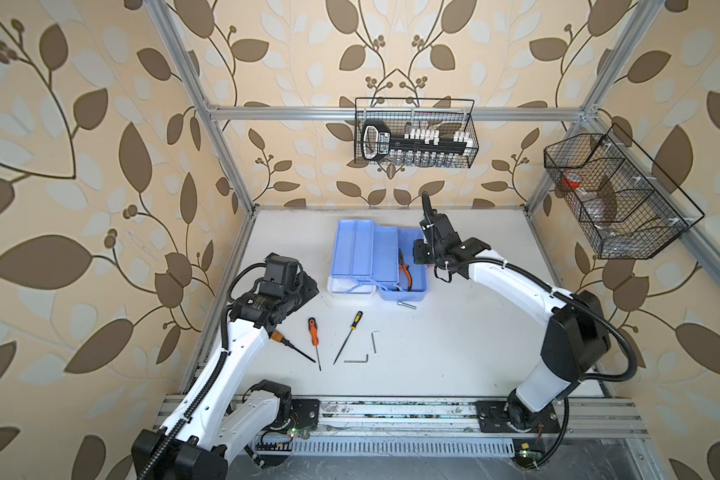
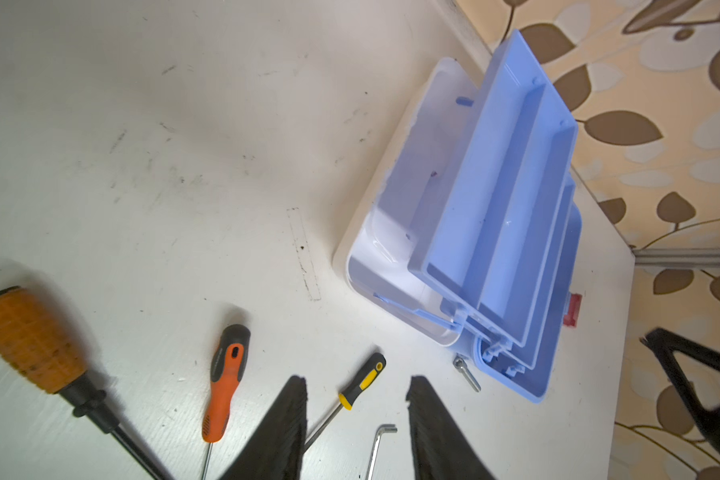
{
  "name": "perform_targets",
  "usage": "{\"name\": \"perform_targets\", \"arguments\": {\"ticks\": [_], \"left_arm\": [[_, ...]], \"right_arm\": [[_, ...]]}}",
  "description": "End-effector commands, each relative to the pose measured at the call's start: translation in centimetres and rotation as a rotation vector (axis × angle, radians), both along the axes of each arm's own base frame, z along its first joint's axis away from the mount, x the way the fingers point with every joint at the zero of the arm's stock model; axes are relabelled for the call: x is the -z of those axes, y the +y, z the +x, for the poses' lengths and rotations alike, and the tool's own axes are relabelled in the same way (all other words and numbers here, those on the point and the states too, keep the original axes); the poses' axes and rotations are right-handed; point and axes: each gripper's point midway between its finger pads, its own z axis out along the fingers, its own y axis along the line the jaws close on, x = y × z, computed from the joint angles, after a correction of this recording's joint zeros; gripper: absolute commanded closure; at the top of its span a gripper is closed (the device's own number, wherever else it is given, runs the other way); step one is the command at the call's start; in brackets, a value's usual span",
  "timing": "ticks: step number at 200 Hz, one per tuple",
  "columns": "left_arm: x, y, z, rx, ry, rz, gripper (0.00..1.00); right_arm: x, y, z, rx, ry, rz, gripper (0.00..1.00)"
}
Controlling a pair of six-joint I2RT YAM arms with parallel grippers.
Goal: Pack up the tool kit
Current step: 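Open right gripper to release the pliers and lift out of the box, then move right gripper toward the screwdrivers while left gripper lowers over the orange-black screwdriver, then close left gripper on the orange-black screwdriver handle and lift it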
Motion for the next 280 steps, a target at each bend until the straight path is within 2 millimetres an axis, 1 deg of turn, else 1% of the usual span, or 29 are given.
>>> {"name": "perform_targets", "arguments": {"ticks": [1,6,11,14,17,25,29,32,42,58,71,78,85,92,100,118,130,153,163,184,197,218,249,259,280], "left_arm": [[0.0,1.1,-0.6,-0.014,0.034,0.022,0.56],[0.2,1.1,-0.6,-0.017,0.045,0.012,0.57],[0.4,1.2,-0.5,-0.018,0.051,0.0,0.58],[0.6,1.2,-0.5,-0.017,0.058,-0.011,0.58],[0.8,1.2,-0.5,-0.017,0.064,-0.02,0.59],[1.3,1.1,-0.5,-0.015,0.079,-0.043,0.61],[1.5,1.2,-0.5,-0.016,0.088,-0.053,0.62],[1.8,1.2,-0.5,-0.015,0.096,-0.058,0.62],[2.6,1.2,-0.5,-0.008,0.114,-0.068,0.64],[3.9,1.5,-0.9,-0.008,0.141,-0.06,0.65],[4.7,1.6,-1.3,0.0,0.156,-0.053,0.65],[5.0,1.5,-1.5,0.012,0.162,-0.05,0.63],[5.4,1.5,-1.9,0.024,0.176,-0.045,0.6],[5.9,1.5,-2.3,0.027,0.192,-0.042,0.57],[6.4,1.6,-2.8,0.025,0.209,-0.037,0.55],[7.5,1.8,-3.8,0.021,0.25,-0.024,0.55],[8.2,2.0,-4.4,0.01,0.277,-0.019,0.54],[9.8,2.3,-5.0,-0.003,0.338,-0.005,0.41],[10.6,2.3,-5.1,-0.008,0.36,-0.006,0.4],[11.7,1.8,-4.7,-0.003,0.368,-0.027,0.4],[12.1,1.8,-4.5,-0.004,0.366,-0.019,0.4],[12.5,1.4,-4.1,0.0,0.363,-0.016,0.39],[13.9,0.6,-4.0,0.024,0.396,0.054,0.39],[14.4,0.3,-4.0,0.028,0.41,0.067,0.4],[15.3,0.4,-4.1,0.023,0.442,0.095,0.49]], "right_arm": [[0.9,-0.6,-2.9,-0.003,0.002,-0.12,0.6],[0.8,-0.1,-3.6,-0.017,-0.008,-0.127,0.62],[0.9,0.4,-4.4,-0.03,-0.015,-0.131,0.68],[0.5,0.9,-4.8,-0.04,-0.025,-0.125,0.7],[1.3,1.1,-5.5,-0.051,-0.015,-0.135,0.72],[1.5,2.2,-7.0,-0.082,-0.017,-0.126,0.77],[1.6,2.7,-7.6,-0.093,-0.018,-0.121,0.78],[1.9,3.3,-8.4,-0.111,-0.015,-0.115,0.79],[2.5,4.9,-10.3,-0.15,-0.011,-0.087,0.79],[3.4,7.4,-12.8,-0.207,-0.001,-0.028,0.78],[4.4,9.9,-14.7,-0.26,0.024,0.029,0.72],[4.8,11.4,-15.6,-0.293,0.033,0.054,0.7],[5.4,12.4,-16.2,-0.308,0.04,0.061,0.68],[5.7,13.9,-16.9,-0.349,0.04,0.067,0.68],[6.0,15.2,-17.5,-0.379,0.04,0.069,0.68],[6.9,17.0,-17.9,-0.421,0.058,0.055,0.75],[7.1,17.2,-17.6,-0.419,0.062,0.053,0.76],[6.9,17.3,-17.3,-0.42,0.057,0.069,0.76],[7.0,17.2,-17.2,-0.415,0.06,0.067,0.75],[7.3,16.9,-17.0,-0.413,0.078,0.08,0.75],[7.4,16.4,-16.9,-0.405,0.074,0.077,0.75],[8.2,15.8,-16.9,-0.405,0.091,0.084,0.75],[9.4,15.4,-16.9,-0.411,0.117,0.076,0.76],[9.6,15.2,-16.8,-0.411,0.122,0.084,0.77],[9.9,15.1,-16.9,-0.418,0.131,0.094,0.78]]}}
